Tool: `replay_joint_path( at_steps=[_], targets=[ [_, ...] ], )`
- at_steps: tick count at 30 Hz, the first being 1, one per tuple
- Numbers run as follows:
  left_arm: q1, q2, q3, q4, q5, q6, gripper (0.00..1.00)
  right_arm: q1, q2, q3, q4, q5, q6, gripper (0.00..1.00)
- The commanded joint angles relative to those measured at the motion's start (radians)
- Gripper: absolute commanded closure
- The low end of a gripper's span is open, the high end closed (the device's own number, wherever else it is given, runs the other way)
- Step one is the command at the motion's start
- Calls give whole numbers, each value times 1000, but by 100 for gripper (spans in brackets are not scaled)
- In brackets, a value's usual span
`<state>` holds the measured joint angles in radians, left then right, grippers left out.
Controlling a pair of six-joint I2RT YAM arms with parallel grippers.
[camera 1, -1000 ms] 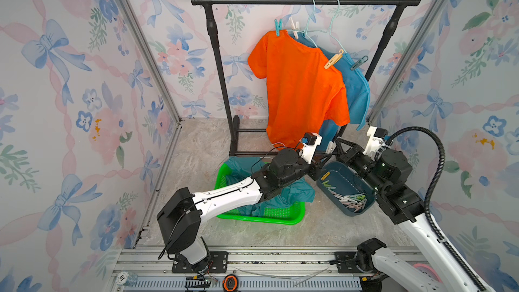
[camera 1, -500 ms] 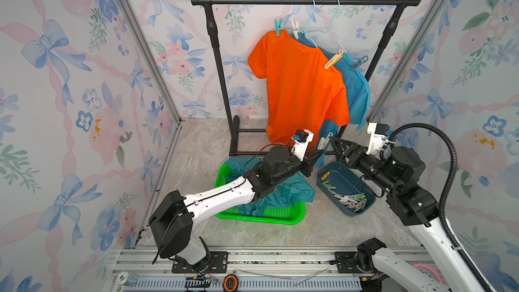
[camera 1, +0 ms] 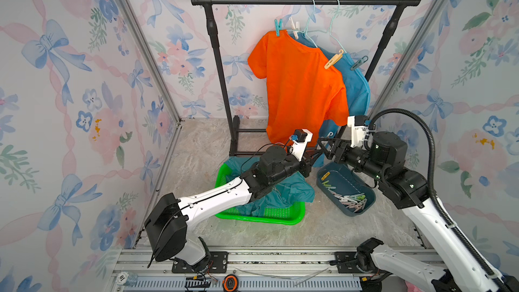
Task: Use clothespins to secure the t-shirt on both sides of the hanger
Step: Open the clothespin.
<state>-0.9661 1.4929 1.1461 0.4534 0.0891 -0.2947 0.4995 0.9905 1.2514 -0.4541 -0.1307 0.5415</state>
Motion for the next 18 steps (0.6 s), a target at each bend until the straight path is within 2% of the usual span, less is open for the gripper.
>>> replay_joint_path(
  at_steps=[1, 8, 12, 18],
  targets=[
    [7, -9, -11, -5, 20, 11, 94, 12, 14, 35, -25, 36, -20, 41],
    [6, -7, -12, -5, 24, 12, 95, 13, 45, 53, -12, 48, -15, 49],
    [4, -5, -13, -5, 21, 11, 96, 13, 65, 65, -5, 48, -5, 61],
    [3, -1, -21, -4, 21, 11, 96, 12, 77, 65, 6, 40, 10, 70]
  ],
)
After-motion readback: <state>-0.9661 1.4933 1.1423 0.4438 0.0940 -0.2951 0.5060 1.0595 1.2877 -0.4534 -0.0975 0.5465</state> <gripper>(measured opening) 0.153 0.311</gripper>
